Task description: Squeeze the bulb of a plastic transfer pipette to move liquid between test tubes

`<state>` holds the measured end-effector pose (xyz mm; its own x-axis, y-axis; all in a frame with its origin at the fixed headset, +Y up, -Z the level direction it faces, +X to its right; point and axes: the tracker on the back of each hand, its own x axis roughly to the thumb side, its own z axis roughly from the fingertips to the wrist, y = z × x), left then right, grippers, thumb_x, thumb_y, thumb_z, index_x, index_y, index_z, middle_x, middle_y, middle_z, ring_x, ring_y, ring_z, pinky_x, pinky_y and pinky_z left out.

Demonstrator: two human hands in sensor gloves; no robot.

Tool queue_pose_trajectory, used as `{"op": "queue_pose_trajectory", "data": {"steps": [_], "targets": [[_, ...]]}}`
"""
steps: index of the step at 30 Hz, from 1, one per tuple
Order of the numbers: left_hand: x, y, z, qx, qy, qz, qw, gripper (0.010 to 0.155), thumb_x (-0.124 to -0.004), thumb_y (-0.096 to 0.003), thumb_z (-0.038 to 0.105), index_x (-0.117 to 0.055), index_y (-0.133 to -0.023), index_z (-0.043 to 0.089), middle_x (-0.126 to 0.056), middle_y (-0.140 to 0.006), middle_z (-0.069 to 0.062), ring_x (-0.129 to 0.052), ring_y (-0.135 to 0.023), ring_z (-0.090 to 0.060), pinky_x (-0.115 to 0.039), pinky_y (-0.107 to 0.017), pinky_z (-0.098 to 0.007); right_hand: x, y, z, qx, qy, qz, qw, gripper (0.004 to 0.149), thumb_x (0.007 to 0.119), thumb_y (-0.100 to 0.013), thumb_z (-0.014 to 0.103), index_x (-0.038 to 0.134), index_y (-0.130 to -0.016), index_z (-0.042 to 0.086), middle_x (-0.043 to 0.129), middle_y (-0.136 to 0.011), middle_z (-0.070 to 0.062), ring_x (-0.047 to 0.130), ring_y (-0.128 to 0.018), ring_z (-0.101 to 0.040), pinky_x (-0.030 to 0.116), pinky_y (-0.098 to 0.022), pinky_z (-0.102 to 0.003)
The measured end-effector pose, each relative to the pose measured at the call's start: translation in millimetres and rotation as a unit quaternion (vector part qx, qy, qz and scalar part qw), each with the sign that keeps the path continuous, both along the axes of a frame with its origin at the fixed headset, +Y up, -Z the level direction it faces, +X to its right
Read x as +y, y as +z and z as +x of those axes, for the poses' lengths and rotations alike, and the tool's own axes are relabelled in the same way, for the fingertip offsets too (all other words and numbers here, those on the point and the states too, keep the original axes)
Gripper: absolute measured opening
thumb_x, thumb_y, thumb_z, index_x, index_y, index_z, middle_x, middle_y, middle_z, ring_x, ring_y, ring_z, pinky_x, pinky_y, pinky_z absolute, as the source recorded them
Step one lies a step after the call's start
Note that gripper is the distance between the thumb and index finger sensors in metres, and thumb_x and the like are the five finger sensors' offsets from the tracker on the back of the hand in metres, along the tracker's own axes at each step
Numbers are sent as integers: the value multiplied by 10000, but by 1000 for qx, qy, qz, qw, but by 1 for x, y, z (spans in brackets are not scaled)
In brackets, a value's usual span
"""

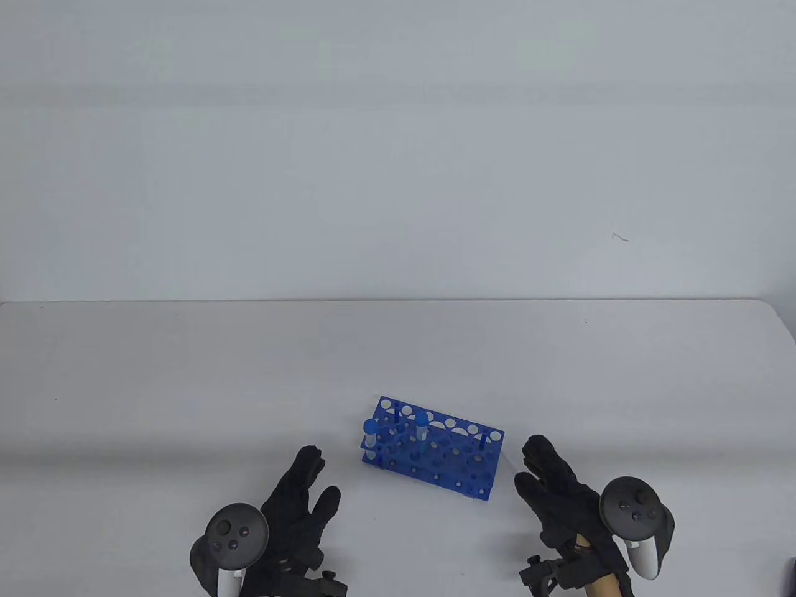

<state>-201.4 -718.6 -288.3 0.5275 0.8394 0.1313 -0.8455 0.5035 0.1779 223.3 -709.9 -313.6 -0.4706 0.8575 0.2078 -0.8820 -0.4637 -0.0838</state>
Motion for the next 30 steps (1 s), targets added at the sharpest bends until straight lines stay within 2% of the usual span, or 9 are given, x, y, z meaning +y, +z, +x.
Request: {"op": "queue_pose_trajectory", "data": {"steps": [14,21,24,27,30], "targets": [[-1,-2,1,-9,4,-3,1000,823,-667,-427,634,-487,-1142,265,-670,-1167,-63,-698,-1032,-328,-589,-787,-564,-2,-3,-2,2,23,-6,1000,793,749,-428,533,555,-1033,59,669,-1073,-238,734,-934,-465,646,-627,-602],[-4,-8,2,-19,15,-8,1000,821,-663,-432,634,-486,-1143,266,-667,-1170,-66,-693,-1036,-330,-584,-789,-566,-5,-8,-11,21,114,-9,993,858,768,-409,556,496,-1053,58,601,-1106,-242,666,-971,-481,602,-648,-620],[-4,-8,2,-23,20,-8,1000,822,-663,-433,634,-483,-1145,264,-666,-1170,-69,-689,-1037,-331,-581,-791,-566,-4,-9,-20,40,169,-8,985,948,771,-389,593,400,-1072,51,509,-1136,-250,575,-1008,-499,545,-672,-637],[-4,-8,2,-24,23,-7,999,822,-663,-433,634,-484,-1145,263,-664,-1171,-68,-690,-1037,-332,-581,-790,-567,1,-11,-32,59,250,12,966,1076,784,-355,639,273,-1077,27,382,-1160,-267,435,-1042,-531,450,-695,-662],[-4,-9,2,-29,22,-7,999,822,-663,-434,634,-483,-1146,263,-662,-1172,-68,-688,-1038,-333,-580,-791,-567,12,-23,-44,75,349,21,934,1164,795,-326,660,181,-1062,0,282,-1163,-289,328,-1050,-561,373,-705,-677]]}}
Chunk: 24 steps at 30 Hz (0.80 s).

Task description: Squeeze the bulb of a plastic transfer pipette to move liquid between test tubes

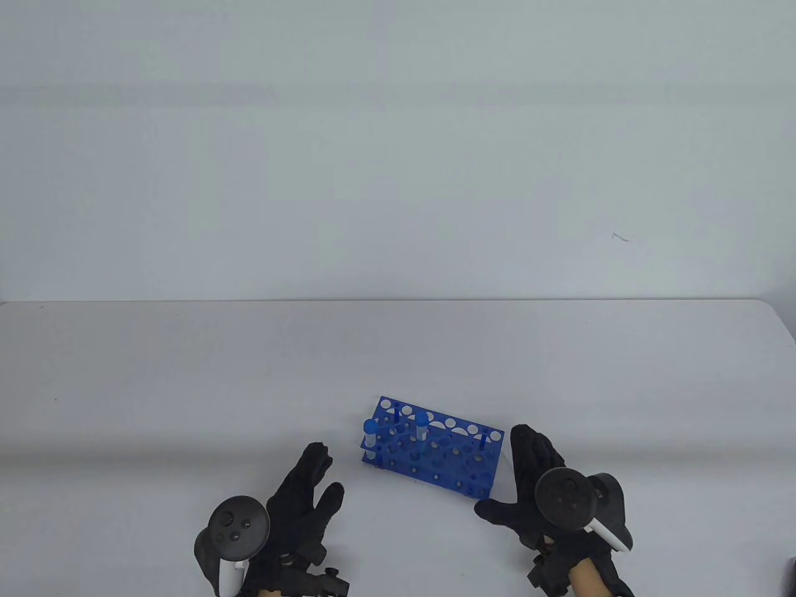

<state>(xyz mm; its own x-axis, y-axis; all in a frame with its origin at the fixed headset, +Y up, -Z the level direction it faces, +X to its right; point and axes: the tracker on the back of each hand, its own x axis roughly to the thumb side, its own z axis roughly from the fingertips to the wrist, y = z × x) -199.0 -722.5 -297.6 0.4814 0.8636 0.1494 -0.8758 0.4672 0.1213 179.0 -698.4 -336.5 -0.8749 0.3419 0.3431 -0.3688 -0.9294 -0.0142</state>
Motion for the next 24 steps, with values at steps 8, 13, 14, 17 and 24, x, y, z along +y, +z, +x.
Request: {"op": "queue_pose_trajectory", "data": {"steps": [8,13,14,17,24], "targets": [[1,-2,-5,5,11,4,1000,823,-661,-436,634,-479,-1148,262,-658,-1174,-69,-686,-1039,-333,-578,-792,-568,-8,-58,-39,41,140,-89,985,1242,785,-298,688,95,-1037,-32,138,-1140,-338,173,-1021,-612,281,-694,-695],[0,-5,-7,4,12,1,1000,824,-662,-436,636,-480,-1149,263,-658,-1176,-70,-683,-1041,-335,-575,-793,-570,-29,-84,-56,58,162,-153,973,1254,788,-292,686,65,-1028,-27,67,-1124,-346,105,-1002,-623,241,-684,-701],[0,-6,-7,2,12,2,1000,824,-662,-436,635,-480,-1148,263,-659,-1174,-70,-683,-1042,-334,-576,-793,-570,-31,-87,-58,61,167,-158,971,1255,788,-291,686,67,-1027,-31,64,-1120,-351,105,-998,-627,243,-680,-703],[1,-7,-6,-2,10,4,1000,826,-662,-436,636,-479,-1150,263,-657,-1176,-72,-682,-1041,-338,-575,-794,-570,-39,-94,-61,64,172,-188,965,1256,793,-290,681,70,-1026,-35,83,-1116,-356,104,-993,-632,238,-677,-706],[1,-8,-6,-4,9,6,1000,826,-661,-437,637,-478,-1150,263,-659,-1175,-72,-682,-1041,-337,-575,-793,-571,-52,-97,-63,57,203,-162,964,1188,834,-333,616,128,-1029,-39,242,-1126,-341,303,-1015,-613,335,-679,-713]]}}
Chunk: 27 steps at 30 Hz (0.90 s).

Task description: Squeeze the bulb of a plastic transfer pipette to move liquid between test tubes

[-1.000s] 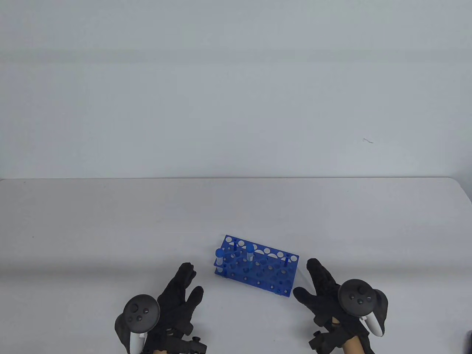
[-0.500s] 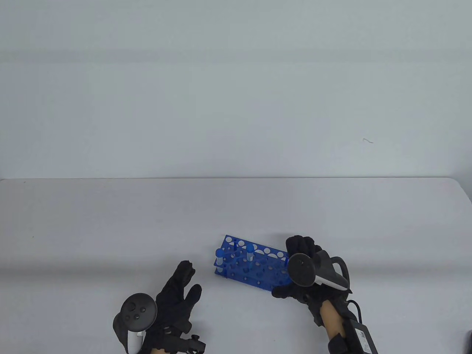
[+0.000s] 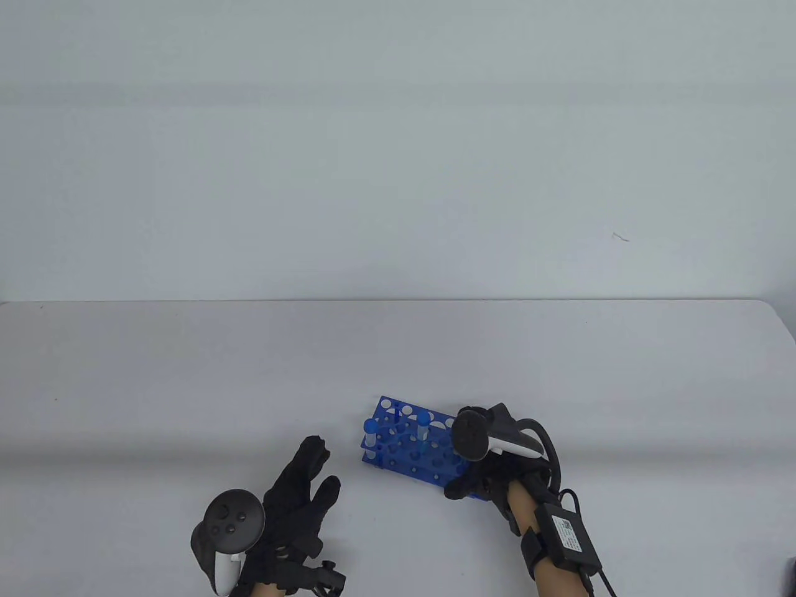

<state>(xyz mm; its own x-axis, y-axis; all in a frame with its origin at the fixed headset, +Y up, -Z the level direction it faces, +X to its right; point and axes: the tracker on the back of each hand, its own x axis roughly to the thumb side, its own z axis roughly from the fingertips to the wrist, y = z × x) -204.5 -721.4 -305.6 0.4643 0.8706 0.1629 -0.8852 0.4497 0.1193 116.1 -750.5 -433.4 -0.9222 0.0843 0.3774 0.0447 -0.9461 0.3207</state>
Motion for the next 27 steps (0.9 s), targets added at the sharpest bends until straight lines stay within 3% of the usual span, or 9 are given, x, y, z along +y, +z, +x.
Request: {"op": "queue_pose_trajectory", "data": {"steps": [3,9,14,19,27], "targets": [[0,0,0,1,-3,0,1000,826,-662,-436,637,-480,-1150,263,-660,-1175,-70,-684,-1040,-335,-575,-794,-570,-1,1,0,0,-18,44,999,1162,861,-327,596,196,-1030,-47,366,-1120,-325,436,-1002,-581,405,-677,-699],[-1,0,-5,12,7,-1,1000,825,-660,-436,638,-479,-1149,265,-661,-1174,-69,-684,-1040,-334,-576,-793,-570,22,14,4,35,-44,60,997,1165,879,-317,585,197,-1035,-30,366,-1131,-309,429,-1008,-563,385,-677,-690],[-4,0,-12,27,14,-11,999,826,-660,-437,638,-477,-1150,264,-660,-1174,-70,-683,-1041,-335,-575,-793,-570,41,46,5,94,-31,65,993,1167,876,-317,590,193,-1037,-25,361,-1138,-303,423,-1015,-558,382,-681,-686],[-4,2,-14,34,17,-11,999,826,-660,-435,638,-479,-1149,264,-663,-1172,-72,-686,-1038,-334,-577,-792,-569,32,71,2,129,-24,58,990,1164,878,-316,588,199,-1037,-24,366,-1138,-302,423,-1014,-561,383,-680,-687],[-5,4,-16,39,11,-8,999,824,-662,-434,637,-485,-1145,261,-668,-1167,-70,-692,-1033,-334,-581,-788,-569,15,82,-8,155,-27,51,986,1162,878,-316,584,197,-1036,-24,361,-1137,-303,418,-1014,-562,378,-678,-686]]}}
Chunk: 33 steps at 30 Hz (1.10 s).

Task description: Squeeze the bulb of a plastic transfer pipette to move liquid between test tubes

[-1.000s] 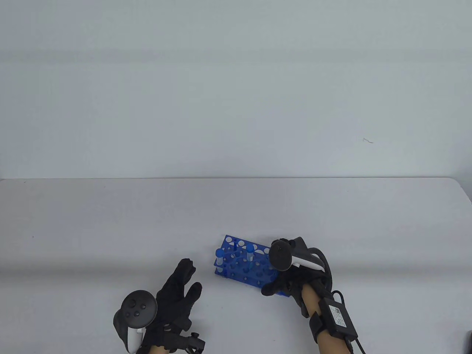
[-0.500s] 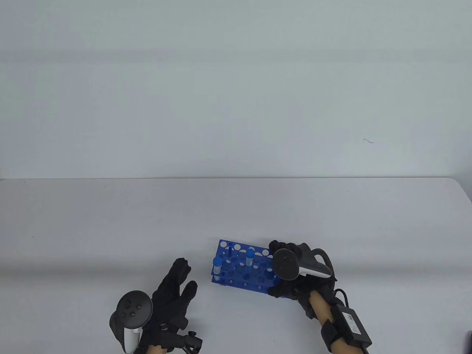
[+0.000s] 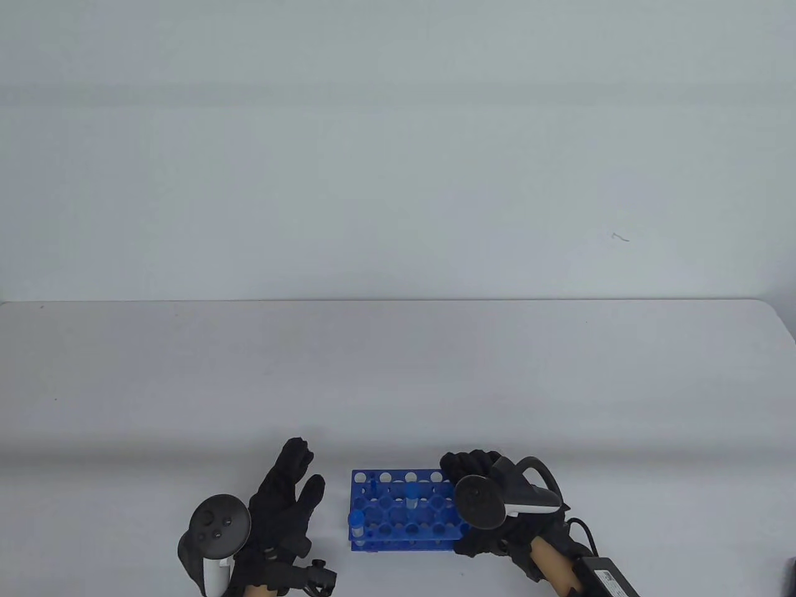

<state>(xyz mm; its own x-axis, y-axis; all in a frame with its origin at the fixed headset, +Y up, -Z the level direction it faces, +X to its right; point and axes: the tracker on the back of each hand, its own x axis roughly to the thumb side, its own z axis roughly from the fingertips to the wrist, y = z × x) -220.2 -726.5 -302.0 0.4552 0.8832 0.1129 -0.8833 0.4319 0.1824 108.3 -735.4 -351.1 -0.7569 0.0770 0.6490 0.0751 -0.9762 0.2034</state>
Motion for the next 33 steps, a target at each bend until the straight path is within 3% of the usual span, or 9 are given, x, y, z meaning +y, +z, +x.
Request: {"op": "queue_pose_trajectory", "data": {"steps": [16,20,23,26,29,33], "targets": [[0,0,1,-5,-1,-1,1000,825,-661,-435,638,-482,-1148,263,-667,-1169,-69,-689,-1036,-334,-578,-791,-569,-18,-2,-1,-3,15,-13,1000,1153,865,-320,587,190,-1034,-15,344,-1138,-299,404,-1018,-562,382,-678,-684],[0,0,1,-5,0,1,1000,824,-661,-435,638,-483,-1147,263,-668,-1168,-69,-690,-1035,-334,-579,-790,-569,-17,0,-1,-11,43,-42,998,1208,810,-308,643,93,-1020,-19,189,-1130,-317,225,-1012,-601,319,-680,-686],[0,0,1,-6,1,2,1000,824,-661,-434,637,-485,-1146,262,-668,-1168,-70,-689,-1035,-336,-579,-790,-569,-4,3,2,-28,10,-74,997,1201,787,-313,652,94,-1018,-29,116,-1112,-350,158,-986,-631,277,-667,-700],[0,-1,1,-9,0,2,1000,825,-661,-435,637,-482,-1148,262,-666,-1169,-70,-688,-1035,-335,-577,-791,-569,25,9,6,-63,-62,-78,993,1122,755,-351,638,168,-1037,-28,204,-1123,-348,216,-995,-632,302,-673,-703],[-1,-1,2,-10,-2,2,1000,823,-662,-435,637,-484,-1147,263,-668,-1168,-69,-690,-1035,-335,-578,-790,-569,54,16,4,-96,-151,-16,984,1034,776,-367,598,309,-1046,-25,372,-1119,-340,393,-992,-613,402,-670,-696],[-1,0,1,-5,-4,4,1000,822,-662,-435,636,-487,-1145,261,-671,-1166,-70,-693,-1032,-334,-579,-788,-569,67,20,-7,-159,-187,5,969,915,801,-377,540,469,-1029,-9,601,-1049,-303,651,-892,-541,585,-604,-623]]}}
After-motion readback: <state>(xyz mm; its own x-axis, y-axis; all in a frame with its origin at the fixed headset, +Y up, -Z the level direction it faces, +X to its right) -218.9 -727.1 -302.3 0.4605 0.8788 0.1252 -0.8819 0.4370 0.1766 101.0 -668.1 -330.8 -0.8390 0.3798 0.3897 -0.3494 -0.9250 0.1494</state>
